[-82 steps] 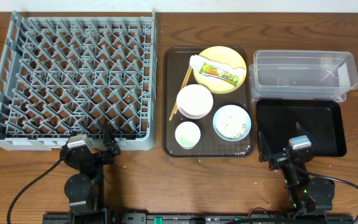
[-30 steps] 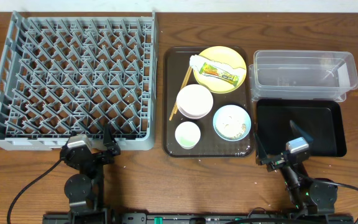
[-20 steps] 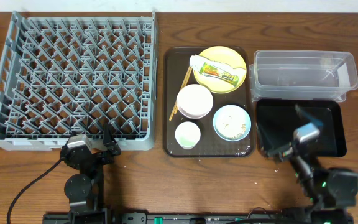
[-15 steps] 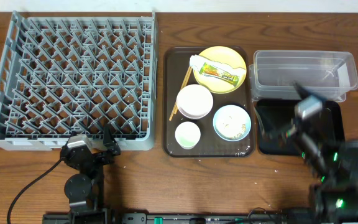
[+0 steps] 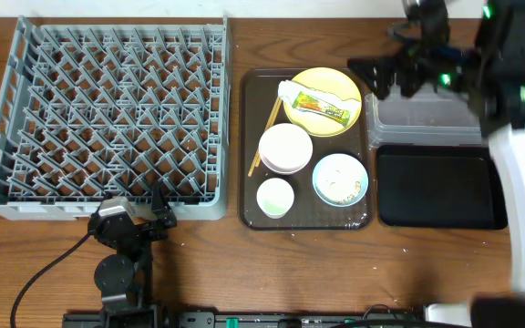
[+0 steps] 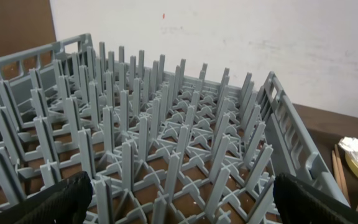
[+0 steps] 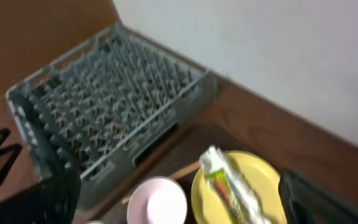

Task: Sort waste into correct bins and load items into the dishwasher
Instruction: 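Reach the right gripper to the yellow plate and grasp the wrapper and tissue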

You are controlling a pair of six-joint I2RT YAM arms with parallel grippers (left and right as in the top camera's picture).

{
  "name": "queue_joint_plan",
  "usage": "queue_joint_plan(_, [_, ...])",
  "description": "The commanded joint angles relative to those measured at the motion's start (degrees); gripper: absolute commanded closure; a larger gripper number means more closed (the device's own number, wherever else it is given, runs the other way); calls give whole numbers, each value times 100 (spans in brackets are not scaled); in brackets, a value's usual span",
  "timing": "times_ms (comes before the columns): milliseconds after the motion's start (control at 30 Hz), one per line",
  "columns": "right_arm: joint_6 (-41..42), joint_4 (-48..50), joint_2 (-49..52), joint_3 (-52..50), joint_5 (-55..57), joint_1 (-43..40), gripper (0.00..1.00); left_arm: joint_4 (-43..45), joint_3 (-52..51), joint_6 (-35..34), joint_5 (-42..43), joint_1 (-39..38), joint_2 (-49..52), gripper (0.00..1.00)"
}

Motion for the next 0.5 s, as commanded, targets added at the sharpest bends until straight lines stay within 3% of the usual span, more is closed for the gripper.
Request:
queue_joint_plan(0, [-479, -772, 855, 1259, 339, 214, 1, -214, -103, 76, -70, 20, -4, 6])
queue_joint_plan(200, [-964, -2157, 2186, 2645, 1722, 669, 1, -214, -103, 76, -70, 20, -4, 6])
queue_joint_plan(333, [-1123, -2103, 2747, 2671, 2411, 925, 1, -214, -103, 76, -68, 20, -4, 6])
queue_joint_plan(467, [-1034, -2033, 3274, 2669, 2225, 1045, 1, -214, -103, 76, -68, 20, -4, 6])
